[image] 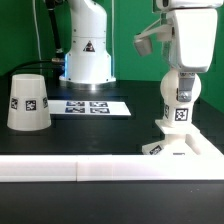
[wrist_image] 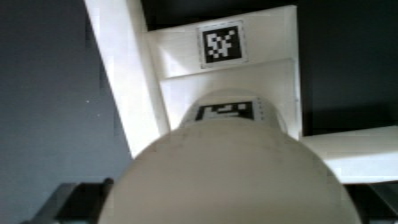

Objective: Assemble lamp

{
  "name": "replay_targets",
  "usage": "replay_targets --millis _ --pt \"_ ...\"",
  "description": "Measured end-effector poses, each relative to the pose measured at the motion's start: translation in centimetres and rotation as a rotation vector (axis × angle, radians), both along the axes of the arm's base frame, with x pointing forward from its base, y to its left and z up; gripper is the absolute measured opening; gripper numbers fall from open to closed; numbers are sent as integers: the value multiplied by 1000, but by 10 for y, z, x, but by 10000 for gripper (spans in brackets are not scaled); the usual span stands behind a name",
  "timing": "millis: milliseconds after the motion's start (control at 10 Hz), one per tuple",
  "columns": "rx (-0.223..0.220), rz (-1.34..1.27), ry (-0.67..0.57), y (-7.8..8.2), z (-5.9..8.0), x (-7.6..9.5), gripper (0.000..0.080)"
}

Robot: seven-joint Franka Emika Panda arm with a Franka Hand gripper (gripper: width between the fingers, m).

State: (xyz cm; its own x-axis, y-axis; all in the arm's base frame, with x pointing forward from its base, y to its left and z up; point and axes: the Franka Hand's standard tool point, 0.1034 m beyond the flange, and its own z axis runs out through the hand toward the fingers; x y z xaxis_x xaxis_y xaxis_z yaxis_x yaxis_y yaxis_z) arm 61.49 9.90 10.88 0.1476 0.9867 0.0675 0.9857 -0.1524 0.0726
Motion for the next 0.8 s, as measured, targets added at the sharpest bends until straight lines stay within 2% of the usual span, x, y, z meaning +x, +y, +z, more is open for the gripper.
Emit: replay_targets --millis 200,300,400,800 --pt "2 -29 2 -1 0 0 577" --pt "7 -53 0 -6 0 1 577" --pt "20 -159 -12 -10 1 0 577" --pt "63 -544 -4 -9 0 0 577"
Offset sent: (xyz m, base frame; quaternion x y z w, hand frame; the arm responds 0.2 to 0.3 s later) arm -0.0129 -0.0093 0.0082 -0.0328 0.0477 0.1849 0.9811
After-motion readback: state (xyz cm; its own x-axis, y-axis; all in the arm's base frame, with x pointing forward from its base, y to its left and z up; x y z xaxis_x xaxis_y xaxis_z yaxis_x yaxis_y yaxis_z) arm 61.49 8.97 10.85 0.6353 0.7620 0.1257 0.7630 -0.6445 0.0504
